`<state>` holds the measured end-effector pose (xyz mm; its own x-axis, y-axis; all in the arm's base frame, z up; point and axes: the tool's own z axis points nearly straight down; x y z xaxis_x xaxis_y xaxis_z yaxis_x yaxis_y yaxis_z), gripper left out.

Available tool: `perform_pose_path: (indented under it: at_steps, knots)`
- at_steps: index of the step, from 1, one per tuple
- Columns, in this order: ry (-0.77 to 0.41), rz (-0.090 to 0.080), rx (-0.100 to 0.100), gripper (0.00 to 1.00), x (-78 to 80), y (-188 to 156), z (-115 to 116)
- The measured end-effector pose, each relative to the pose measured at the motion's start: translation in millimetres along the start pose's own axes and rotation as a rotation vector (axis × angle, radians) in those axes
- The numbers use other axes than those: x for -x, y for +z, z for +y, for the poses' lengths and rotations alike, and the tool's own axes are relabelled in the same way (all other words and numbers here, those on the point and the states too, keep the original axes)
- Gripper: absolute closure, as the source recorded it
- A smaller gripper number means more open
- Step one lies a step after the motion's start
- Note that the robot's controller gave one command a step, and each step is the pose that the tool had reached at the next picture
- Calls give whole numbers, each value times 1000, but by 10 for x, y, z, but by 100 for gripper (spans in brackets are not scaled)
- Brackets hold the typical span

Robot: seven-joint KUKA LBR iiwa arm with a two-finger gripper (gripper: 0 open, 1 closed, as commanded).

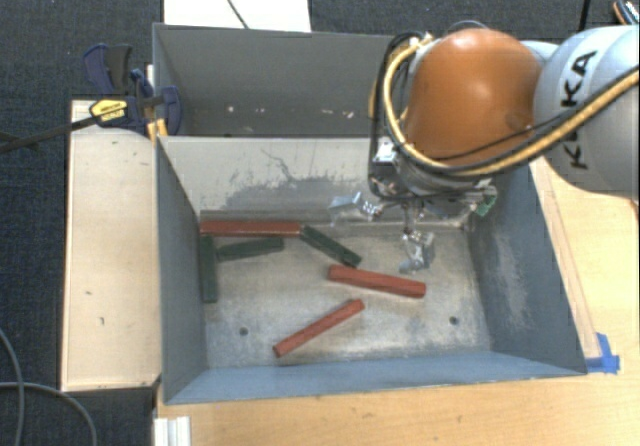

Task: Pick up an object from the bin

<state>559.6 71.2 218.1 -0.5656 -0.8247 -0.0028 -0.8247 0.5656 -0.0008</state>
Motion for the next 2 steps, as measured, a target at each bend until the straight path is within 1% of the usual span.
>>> perform_pose_path:
  at_steps: [1, 2]
  knots:
    - [224, 4, 6, 0, 287, 1204, 403]
    - [-88, 0, 0, 0, -349, 1479, 714]
